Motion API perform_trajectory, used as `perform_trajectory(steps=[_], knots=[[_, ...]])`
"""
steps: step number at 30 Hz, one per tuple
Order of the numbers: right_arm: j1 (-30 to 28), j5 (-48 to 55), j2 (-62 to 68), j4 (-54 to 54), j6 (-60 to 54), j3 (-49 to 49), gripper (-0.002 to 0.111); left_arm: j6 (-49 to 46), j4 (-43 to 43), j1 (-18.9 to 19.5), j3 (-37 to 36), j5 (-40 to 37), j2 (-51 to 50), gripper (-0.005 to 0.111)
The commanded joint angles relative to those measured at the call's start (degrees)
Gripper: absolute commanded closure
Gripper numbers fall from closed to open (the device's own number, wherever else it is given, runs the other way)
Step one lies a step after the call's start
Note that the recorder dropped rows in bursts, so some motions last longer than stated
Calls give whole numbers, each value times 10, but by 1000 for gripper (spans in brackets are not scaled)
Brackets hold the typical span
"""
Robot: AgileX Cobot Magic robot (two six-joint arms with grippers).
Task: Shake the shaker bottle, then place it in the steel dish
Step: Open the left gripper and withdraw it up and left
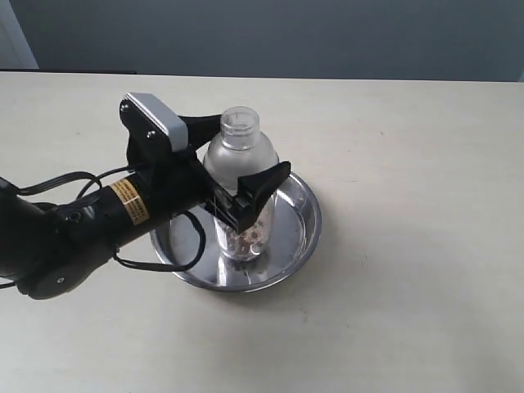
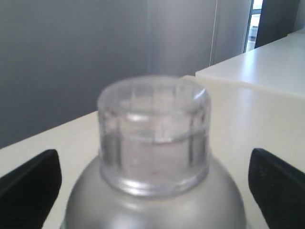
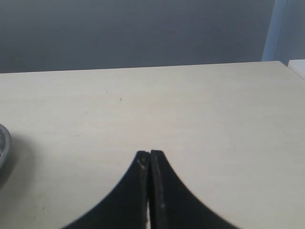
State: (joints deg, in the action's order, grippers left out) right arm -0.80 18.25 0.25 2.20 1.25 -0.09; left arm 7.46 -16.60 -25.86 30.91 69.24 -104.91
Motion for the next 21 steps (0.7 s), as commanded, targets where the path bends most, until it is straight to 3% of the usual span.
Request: perform_trajectory(steps=[1,8,11,12,14,21], knots=[[2,-7,-2,-1,-1,1,109,5,-9,1,-1,4,42,2],[2,-7,-2,-1,-1,1,109,-5,-4,1,-1,-110,172,7],[2,-7,-2,-1,-1,1,109,-25,14,1,-1,-271,291,50],[2,-7,-2,-1,-1,1,109,-24,35,1,-1,-337,339,76],[2,-7,-2,-1,-1,1,109,-25,54,1,-1,-426,416,106],[2,-7,-2,-1,-1,1,109,-67,85,25,-1,-631,599,106]])
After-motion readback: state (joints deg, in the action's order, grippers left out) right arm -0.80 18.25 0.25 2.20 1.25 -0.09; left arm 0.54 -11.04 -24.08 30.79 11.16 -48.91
